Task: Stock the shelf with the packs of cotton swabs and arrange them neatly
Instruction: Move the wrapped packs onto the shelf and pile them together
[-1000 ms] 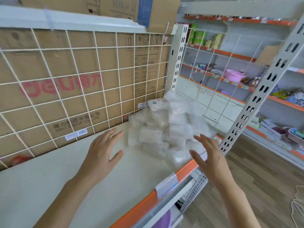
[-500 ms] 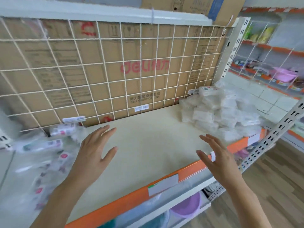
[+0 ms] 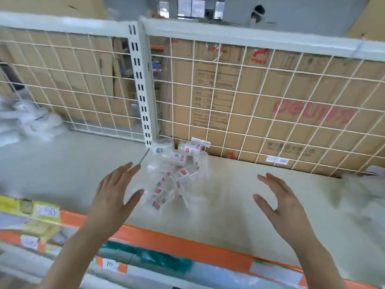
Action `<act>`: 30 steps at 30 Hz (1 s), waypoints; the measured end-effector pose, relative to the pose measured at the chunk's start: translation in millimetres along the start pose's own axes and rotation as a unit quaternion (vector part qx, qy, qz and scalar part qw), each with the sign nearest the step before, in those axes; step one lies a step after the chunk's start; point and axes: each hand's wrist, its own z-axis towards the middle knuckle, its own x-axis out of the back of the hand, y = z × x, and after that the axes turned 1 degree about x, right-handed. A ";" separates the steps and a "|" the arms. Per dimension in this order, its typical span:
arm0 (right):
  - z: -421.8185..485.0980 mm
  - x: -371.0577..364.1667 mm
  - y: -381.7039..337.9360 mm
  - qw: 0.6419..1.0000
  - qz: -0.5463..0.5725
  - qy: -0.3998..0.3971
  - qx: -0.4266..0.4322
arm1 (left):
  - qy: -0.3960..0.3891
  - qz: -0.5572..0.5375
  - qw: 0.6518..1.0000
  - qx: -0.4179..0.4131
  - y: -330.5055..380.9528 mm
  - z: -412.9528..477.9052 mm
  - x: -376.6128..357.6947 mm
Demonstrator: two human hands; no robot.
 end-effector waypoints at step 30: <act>18.0 -204.3 -254.4 0.948 0.130 -0.174 0.233 | 0.171 0.128 0.950 0.227 -187.4 -205.5 185.9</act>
